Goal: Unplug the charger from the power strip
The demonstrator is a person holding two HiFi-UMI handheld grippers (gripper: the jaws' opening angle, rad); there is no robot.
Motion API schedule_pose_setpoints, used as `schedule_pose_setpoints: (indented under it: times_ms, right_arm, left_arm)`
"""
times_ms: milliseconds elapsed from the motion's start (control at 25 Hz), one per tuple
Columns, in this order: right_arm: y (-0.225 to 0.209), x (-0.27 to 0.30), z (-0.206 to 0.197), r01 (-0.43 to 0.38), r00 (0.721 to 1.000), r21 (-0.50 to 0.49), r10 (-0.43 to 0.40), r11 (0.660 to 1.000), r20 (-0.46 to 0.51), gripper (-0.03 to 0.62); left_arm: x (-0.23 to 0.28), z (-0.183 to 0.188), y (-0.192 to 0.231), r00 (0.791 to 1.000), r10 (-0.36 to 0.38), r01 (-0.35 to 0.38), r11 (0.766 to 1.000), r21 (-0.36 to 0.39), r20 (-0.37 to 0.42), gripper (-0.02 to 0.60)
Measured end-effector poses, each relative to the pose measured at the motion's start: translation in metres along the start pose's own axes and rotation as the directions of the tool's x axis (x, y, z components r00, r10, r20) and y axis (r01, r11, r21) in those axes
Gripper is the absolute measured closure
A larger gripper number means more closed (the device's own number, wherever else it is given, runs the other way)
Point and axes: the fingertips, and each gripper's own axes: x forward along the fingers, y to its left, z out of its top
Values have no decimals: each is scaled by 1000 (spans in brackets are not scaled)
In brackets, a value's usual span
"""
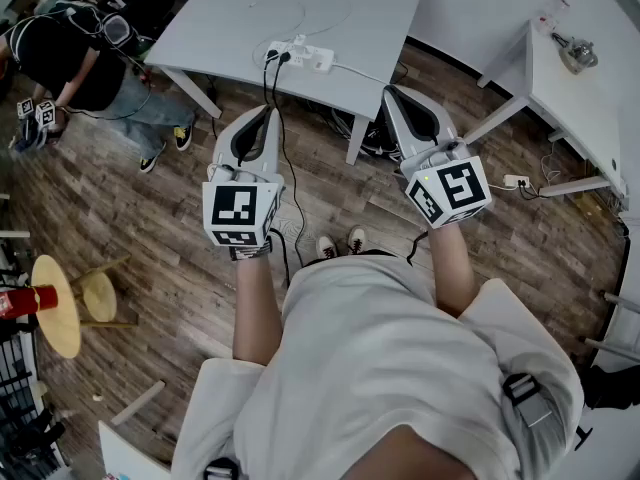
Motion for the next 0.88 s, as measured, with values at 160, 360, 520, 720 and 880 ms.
schedule_pose_setpoints:
  times_ms: [160, 360, 520, 720, 880]
  right_arm:
    - [-6, -2, 1, 7, 1000, -15, -7, 1000, 16, 592]
    - [-5, 1, 2, -98, 995, -39, 98, 994, 1, 592]
    - [-17, 5, 4, -144, 990, -60, 144, 988, 5, 592]
    - [-41, 9, 4, -168, 985, -41, 169, 985, 28, 594]
    - [-61, 16, -3, -153, 988, -39, 154, 987, 23, 592]
  left_arm:
    - [6, 0, -5, 1000, -2, 3, 1000, -5, 3, 578]
    - [19, 3, -9, 1000, 6, -6, 1000, -8, 9, 578]
    - [33, 4, -14, 1000, 21, -21, 1000, -10, 11, 578]
    - [49, 1, -26, 999, 37, -37, 999, -12, -13, 578]
    - [63, 0, -30, 999, 43, -43, 999, -9, -26, 578]
